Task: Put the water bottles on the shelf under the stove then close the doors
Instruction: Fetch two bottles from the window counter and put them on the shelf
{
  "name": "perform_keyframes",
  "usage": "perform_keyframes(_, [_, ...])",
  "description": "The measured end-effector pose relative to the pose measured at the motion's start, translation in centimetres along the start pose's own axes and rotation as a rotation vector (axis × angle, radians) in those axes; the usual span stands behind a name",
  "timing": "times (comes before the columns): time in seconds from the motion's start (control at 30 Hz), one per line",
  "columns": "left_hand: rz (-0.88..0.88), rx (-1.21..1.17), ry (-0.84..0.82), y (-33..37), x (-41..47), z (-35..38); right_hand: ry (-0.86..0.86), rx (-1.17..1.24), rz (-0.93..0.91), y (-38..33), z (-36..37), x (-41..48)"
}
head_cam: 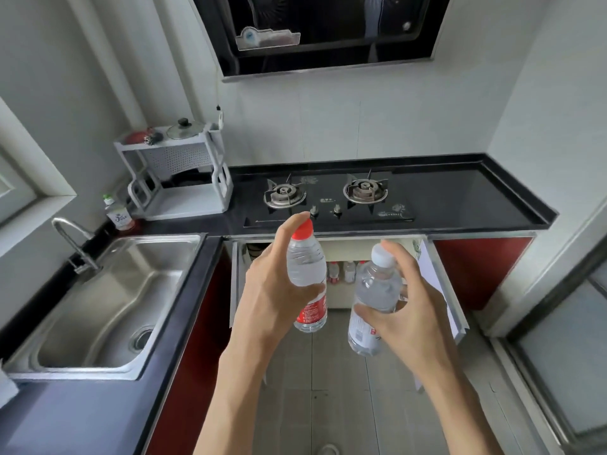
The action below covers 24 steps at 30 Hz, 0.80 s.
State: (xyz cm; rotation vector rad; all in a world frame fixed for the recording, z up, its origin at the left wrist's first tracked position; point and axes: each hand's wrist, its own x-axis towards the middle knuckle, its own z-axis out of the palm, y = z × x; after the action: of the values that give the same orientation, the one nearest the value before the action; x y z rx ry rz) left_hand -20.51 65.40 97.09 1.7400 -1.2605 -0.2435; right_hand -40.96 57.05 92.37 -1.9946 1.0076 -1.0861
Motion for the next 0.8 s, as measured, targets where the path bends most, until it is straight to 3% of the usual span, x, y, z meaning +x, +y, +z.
perform_keyframes(0.37, [0.030, 0.016, -0.038, -4.5, 12.6, -0.2, -0.029, 0.005, 0.022, 2.1, 5.8, 11.4])
perform_keyframes(0.8, [-0.059, 0.041, -0.106, -12.7, 20.9, 2.8, -0.082, -0.081, 0.105, 7.2, 12.2, 20.2])
